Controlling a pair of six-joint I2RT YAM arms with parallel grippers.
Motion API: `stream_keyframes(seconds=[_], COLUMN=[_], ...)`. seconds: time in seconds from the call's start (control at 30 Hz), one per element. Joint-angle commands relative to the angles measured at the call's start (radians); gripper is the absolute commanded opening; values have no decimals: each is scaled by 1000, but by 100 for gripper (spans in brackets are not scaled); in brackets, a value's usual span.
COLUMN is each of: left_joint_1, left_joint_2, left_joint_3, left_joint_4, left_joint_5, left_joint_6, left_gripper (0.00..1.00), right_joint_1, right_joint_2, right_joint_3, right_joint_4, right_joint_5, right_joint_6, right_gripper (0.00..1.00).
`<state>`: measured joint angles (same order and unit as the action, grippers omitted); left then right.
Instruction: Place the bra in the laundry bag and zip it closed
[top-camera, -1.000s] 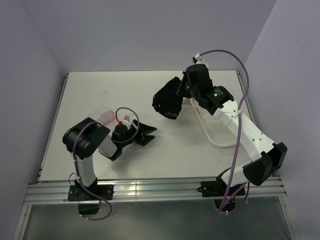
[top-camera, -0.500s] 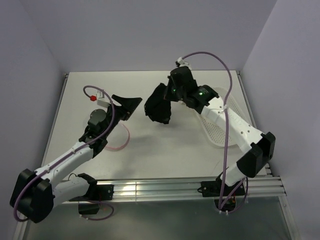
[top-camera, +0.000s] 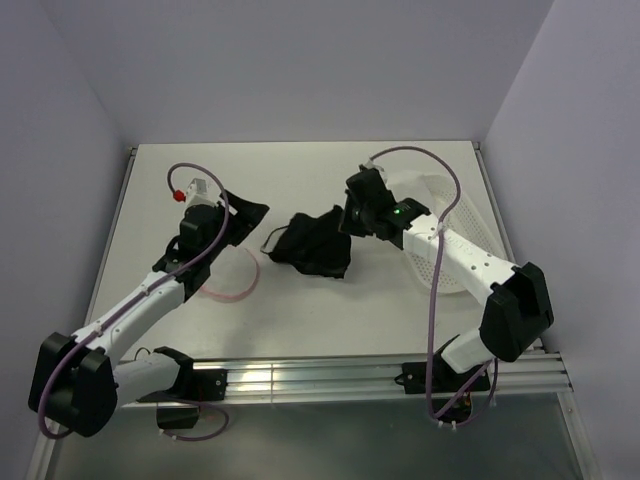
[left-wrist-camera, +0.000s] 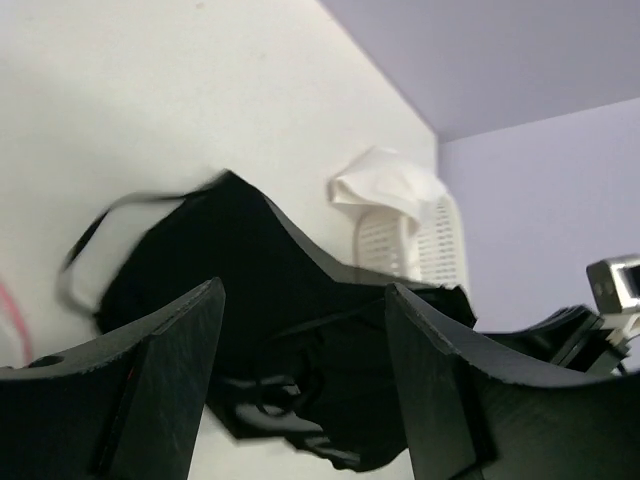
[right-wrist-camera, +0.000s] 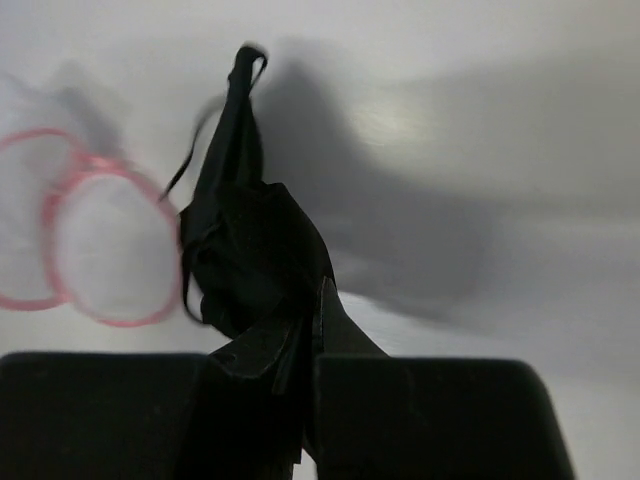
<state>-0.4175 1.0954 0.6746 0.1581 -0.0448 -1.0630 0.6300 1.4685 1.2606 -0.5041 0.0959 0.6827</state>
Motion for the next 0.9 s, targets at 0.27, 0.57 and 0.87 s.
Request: stream_keyframes(seconds=[0.27,0.57,0.87], left_joint_1=[-82,-122,-133], left_joint_2=[159,310,438], left_joint_3=[32,91,135], left_joint_4=[-28,-51,-9], left_joint_5=[-125,-199,-230], left_joint_6=[51,70,98], left_gripper=[69,69,68], right_joint_1=[-16,-24,-27], right_joint_2=[67,107,131], right_joint_3=[-205,-210,-150], right_joint_4=[-10,-21,7], right_joint_5=[181,209,108], right_joint_6=[-37,-29,-20], right_gripper=[0,46,58])
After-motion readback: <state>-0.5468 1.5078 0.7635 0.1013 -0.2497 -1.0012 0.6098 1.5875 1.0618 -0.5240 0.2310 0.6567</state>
